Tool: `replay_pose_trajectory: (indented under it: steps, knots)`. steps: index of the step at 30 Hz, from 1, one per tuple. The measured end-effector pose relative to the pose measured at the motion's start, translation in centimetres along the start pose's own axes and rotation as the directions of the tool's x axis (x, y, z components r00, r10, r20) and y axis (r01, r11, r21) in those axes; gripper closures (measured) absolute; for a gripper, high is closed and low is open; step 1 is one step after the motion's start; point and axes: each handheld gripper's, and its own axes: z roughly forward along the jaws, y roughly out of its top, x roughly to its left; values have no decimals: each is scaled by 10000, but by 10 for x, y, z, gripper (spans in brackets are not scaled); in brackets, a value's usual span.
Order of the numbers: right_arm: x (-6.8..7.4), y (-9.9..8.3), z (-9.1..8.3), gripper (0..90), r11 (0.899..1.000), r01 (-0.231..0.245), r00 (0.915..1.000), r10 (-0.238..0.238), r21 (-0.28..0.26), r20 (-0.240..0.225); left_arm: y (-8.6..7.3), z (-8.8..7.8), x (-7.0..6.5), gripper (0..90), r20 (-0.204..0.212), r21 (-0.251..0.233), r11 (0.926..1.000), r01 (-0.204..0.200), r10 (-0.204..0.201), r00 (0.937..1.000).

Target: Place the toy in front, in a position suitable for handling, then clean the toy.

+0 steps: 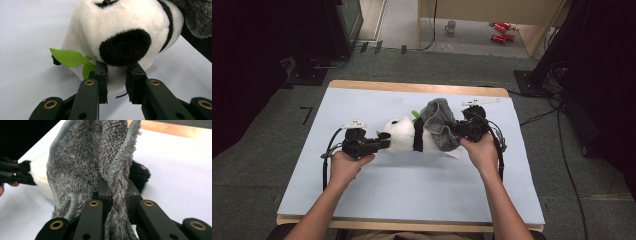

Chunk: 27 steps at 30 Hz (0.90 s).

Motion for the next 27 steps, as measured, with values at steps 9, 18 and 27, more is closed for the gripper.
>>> replay_pose_trajectory:
  steps: [9,18,27]
  knots:
    - [-5,-3,-8,805,9998,-105,9999,106,-174,39,0,0,0,744,-38,-39,10000,-8,8,10000]
    - [16,5,-16,806,9987,-89,9951,38,-507,-990,1,1,0,744,-58,-90,9999,128,-128,9999]
    - [51,4,7,806,9977,675,9840,-653,77,-1656,1,1,1,739,-174,-156,9998,97,-100,9998]
